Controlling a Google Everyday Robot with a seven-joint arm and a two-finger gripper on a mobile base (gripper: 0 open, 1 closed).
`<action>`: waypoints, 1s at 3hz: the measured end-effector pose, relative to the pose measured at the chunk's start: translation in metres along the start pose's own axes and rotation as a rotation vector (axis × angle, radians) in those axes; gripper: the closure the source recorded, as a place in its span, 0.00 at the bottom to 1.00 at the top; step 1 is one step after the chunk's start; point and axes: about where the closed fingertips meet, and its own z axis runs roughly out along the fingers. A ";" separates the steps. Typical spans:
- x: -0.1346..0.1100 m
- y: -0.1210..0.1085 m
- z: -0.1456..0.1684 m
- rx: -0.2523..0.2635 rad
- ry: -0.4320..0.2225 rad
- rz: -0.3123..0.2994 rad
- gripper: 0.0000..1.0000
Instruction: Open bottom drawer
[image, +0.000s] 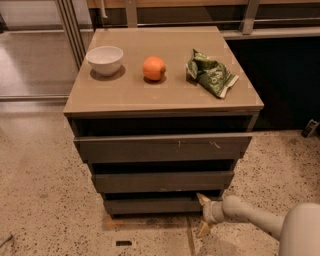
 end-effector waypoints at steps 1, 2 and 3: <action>0.002 -0.011 0.016 -0.007 -0.034 0.013 0.00; 0.004 -0.018 0.030 -0.022 -0.058 0.019 0.00; 0.004 -0.023 0.055 -0.076 -0.065 0.020 0.00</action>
Offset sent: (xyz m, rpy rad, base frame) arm 0.0422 0.0098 -0.0318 0.0860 0.0284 0.0165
